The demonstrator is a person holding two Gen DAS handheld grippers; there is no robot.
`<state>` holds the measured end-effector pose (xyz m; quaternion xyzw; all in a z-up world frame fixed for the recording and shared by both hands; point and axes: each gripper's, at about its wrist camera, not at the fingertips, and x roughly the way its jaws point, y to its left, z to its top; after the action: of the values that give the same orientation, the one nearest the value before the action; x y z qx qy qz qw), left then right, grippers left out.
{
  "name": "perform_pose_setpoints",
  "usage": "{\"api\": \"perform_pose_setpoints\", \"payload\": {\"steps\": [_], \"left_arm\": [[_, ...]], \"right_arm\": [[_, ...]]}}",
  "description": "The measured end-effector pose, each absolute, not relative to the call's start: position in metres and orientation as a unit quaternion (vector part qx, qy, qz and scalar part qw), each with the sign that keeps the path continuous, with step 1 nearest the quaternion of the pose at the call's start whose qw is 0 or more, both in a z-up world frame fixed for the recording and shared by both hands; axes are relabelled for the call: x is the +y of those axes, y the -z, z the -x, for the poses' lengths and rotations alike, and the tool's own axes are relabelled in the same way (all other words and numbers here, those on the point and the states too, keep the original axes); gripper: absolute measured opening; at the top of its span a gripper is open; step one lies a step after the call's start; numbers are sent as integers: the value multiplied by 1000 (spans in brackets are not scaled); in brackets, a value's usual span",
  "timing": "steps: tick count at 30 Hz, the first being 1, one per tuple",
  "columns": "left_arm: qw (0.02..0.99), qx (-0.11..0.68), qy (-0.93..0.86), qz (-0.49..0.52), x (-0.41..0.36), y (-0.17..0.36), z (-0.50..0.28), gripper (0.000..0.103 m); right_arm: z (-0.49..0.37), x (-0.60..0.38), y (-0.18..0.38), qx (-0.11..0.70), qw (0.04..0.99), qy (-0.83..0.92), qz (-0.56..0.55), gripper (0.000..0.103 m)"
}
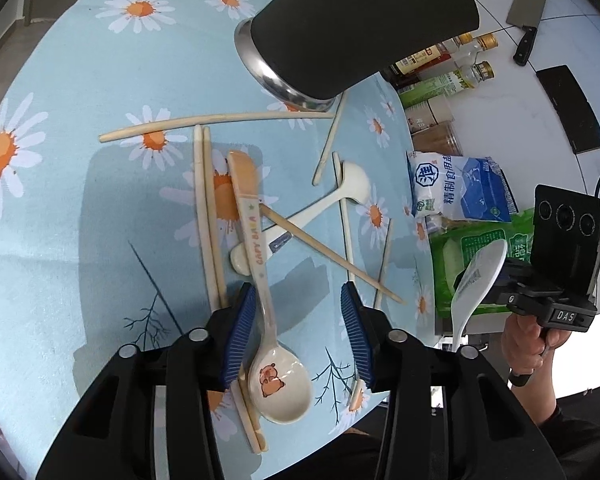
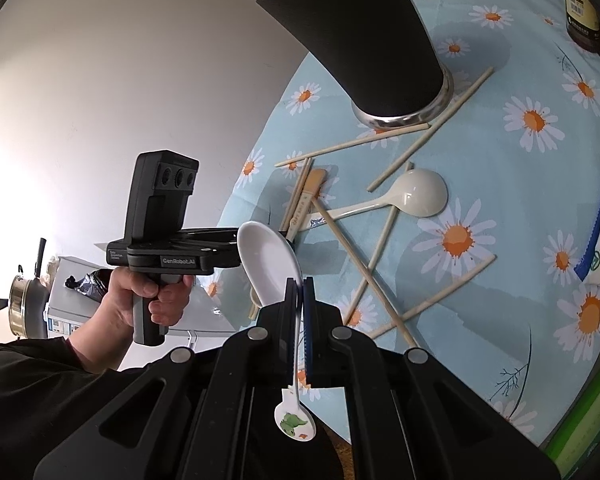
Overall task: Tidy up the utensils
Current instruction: 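Grasp the CAPY BARA spoon handle with the left gripper while the right holds its spoon, then lift both held spoons and carry them over the black holder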
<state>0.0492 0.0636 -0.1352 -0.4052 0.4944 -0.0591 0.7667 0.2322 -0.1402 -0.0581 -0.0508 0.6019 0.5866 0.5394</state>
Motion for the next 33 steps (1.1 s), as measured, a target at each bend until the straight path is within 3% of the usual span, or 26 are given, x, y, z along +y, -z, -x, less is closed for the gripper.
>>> {"api": "perform_pose_setpoints", "payload": {"steps": [5,9,15,33], "left_arm": [[763,504,54,400,62,135,-55,29],[761,519,45,386,60,133,-61,29],[765,540,12,351,56,134,-66,7],[788,503,-50,351,61,111,-63,6]], "right_arm": [[-231,-142,56,601,541,-586,46,4],[-231,-144,58,602,542,-586,41,4],[-233,-150,61,600,540,-590,31,4],[-264,-150,70,588,530,-611,-2,4]]}}
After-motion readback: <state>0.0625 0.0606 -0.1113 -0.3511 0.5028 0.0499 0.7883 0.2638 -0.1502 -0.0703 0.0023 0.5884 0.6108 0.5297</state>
